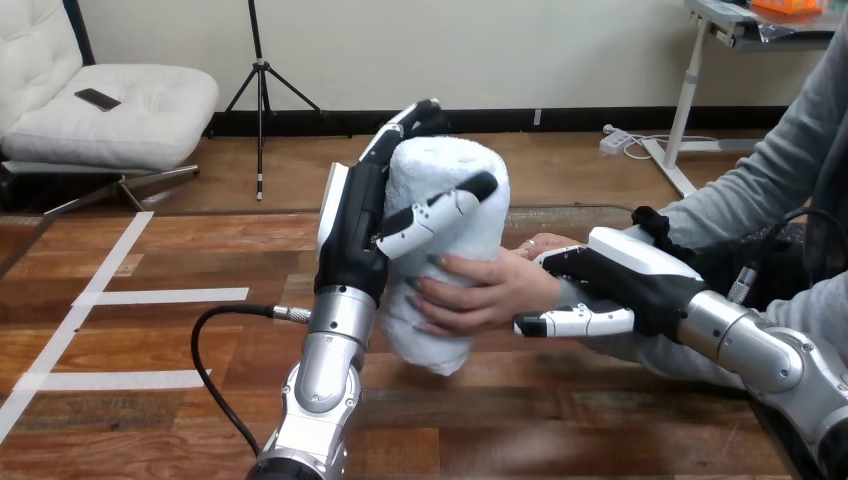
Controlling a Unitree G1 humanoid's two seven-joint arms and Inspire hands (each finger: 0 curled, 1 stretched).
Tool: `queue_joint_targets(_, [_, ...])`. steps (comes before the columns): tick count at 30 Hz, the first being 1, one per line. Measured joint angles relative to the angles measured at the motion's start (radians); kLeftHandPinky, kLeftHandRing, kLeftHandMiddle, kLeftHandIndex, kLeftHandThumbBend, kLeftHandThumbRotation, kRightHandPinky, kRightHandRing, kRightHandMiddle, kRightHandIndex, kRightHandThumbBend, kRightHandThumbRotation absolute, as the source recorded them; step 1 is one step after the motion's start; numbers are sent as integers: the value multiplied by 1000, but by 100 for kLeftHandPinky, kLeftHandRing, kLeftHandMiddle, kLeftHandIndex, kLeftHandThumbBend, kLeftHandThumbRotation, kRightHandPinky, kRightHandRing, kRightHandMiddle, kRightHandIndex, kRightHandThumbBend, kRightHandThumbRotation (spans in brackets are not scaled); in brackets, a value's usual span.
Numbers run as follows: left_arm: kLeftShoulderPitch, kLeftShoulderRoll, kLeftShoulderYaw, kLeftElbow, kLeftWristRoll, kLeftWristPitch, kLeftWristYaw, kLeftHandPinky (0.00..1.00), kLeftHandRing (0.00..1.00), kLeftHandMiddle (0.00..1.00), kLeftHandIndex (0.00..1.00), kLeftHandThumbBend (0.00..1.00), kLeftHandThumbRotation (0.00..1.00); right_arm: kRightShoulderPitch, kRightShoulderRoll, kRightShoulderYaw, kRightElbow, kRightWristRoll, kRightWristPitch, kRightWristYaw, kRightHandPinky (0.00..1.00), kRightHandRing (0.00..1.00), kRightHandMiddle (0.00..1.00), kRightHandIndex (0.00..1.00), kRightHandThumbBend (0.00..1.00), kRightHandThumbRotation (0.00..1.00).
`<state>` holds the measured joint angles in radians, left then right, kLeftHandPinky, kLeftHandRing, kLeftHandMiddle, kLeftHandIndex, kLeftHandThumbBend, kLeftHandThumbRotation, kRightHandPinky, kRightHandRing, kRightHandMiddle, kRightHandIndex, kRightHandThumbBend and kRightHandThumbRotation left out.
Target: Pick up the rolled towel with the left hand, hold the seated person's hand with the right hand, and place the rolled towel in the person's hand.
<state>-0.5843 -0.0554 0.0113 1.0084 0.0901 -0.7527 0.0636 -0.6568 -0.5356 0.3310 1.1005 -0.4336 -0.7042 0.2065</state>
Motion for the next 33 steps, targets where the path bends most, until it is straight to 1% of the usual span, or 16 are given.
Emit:
queue_joint_targets(6, [0,2,0,0,0,0,4,93,92,88,84,92,80,0,0,0,-4,-5,6,5,65,76,79,81,100,98])
queue_joint_targets(12, [0,2,0,-1,0,-1,7,94,93,89,84,88,82,0,0,0,-10,-4,30,33,65,78,81,84,100,97])
queue_joint_targets(16, [0,2,0,-1,0,-3,10,95,92,88,84,87,83,0,0,-1,-17,2,47,61,66,78,83,86,100,95])
queue_joint_targets(18, [0,2,0,-1,0,-4,11,95,92,88,84,86,83,0,-1,-4,-22,6,52,75,67,80,85,88,100,92])
queue_joint_targets(26, [0,2,0,-9,0,-5,13,96,92,88,84,86,85,0,-1,-30,-37,59,79,161,73,85,88,91,100,87])
queue_joint_targets(33, [0,3,0,-31,0,-6,14,96,92,89,85,86,86,0,-1,-48,-39,95,86,207,75,87,90,92,100,87])
